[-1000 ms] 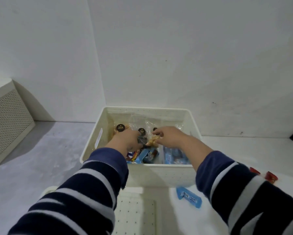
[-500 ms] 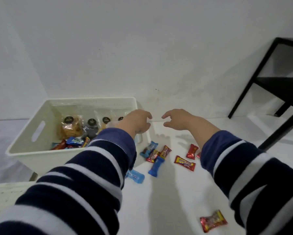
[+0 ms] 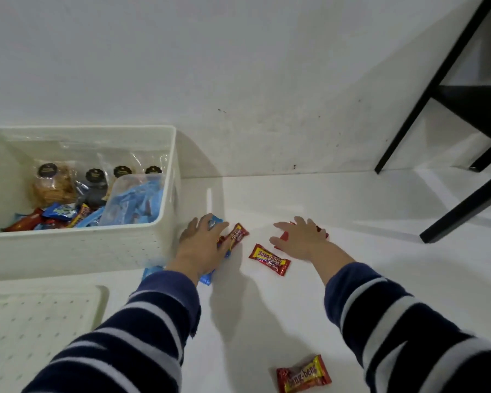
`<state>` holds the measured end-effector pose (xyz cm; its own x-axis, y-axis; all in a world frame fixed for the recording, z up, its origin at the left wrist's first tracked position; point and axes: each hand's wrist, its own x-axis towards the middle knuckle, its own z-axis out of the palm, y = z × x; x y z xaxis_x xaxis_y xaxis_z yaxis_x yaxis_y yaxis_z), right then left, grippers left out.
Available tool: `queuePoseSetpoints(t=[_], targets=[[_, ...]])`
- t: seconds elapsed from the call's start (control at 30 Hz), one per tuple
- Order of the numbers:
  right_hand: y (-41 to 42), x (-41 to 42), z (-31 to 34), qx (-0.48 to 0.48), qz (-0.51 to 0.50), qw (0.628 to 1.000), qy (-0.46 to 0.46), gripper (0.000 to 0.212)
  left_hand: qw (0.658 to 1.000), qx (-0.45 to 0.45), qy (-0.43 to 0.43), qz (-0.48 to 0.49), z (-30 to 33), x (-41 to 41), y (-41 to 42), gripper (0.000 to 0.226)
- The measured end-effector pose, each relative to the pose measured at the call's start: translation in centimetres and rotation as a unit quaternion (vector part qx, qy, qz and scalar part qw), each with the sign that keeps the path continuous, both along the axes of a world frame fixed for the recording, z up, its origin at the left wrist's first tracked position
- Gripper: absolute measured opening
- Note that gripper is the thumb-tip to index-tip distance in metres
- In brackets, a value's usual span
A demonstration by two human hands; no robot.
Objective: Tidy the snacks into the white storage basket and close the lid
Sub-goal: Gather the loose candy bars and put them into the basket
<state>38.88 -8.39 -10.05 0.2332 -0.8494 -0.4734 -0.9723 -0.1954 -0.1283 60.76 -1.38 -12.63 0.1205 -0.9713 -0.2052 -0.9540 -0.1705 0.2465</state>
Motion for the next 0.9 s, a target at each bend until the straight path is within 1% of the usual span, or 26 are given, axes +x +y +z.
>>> queuePoseSetpoints(t=[0.07,0.17,0.27,0.33,0.47,0.57,0.63,0.7,0.8,0.87,0.9], targets=[[0.3,-0.6,-2.1,-0.009,0.001,1.0,0.01,0.065,1.0,0.011,-0.027,0.008,-2.2,0.2,1.0,0.057],[1.1,-0.7,-4.2,-0.021,-0.002,1.0,-0.007,0.07,0.997,-0.02,-0.068,0.011,-3.9,0.3,2.5,0.074],[2.5,-0.1,-5.3,-0.091,0.014,0.995,-0.023,0.059,0.996,-0.055,-0.072,0.011,-4.8,0.3,3.7,0.066],[3.7,0.3,-5.6,-0.119,0.028,0.991,-0.048,0.051,0.996,-0.061,-0.065,0.015,-5.0,-0.1,4.8,0.063],[6.0,0.2,-5.9,-0.126,0.048,0.988,-0.07,0.042,0.996,-0.065,-0.062,0.016,-4.9,-1.4,7.2,0.063],[8.3,-0.1,-5.5,-0.12,0.053,0.988,-0.076,0.04,0.996,-0.048,-0.074,0.008,-4.6,-2.0,8.9,0.053],[9.9,-0.4,-5.1,-0.105,0.054,0.989,-0.084,0.04,0.997,-0.038,-0.074,-0.003,-4.4,-2.3,10.2,0.053],[11.6,-0.8,-4.6,-0.087,0.049,0.99,-0.1,0.04,0.996,-0.046,-0.074,-0.025,-4.1,-2.3,11.7,0.058],[14.1,-1.5,-3.9,-0.093,0.045,0.989,-0.108,0.043,0.993,-0.06,-0.093,-0.03,-4.0,-1.4,13.5,0.077],[15.6,-2.1,-3.7,-0.111,0.055,0.988,-0.089,0.053,0.994,-0.069,-0.09,-0.002,-3.9,-0.4,14.1,0.085],[16.3,-2.4,-3.7,-0.114,0.06,0.989,-0.075,0.063,0.994,-0.067,-0.082,0.011,-4.0,0.1,14.2,0.09]])
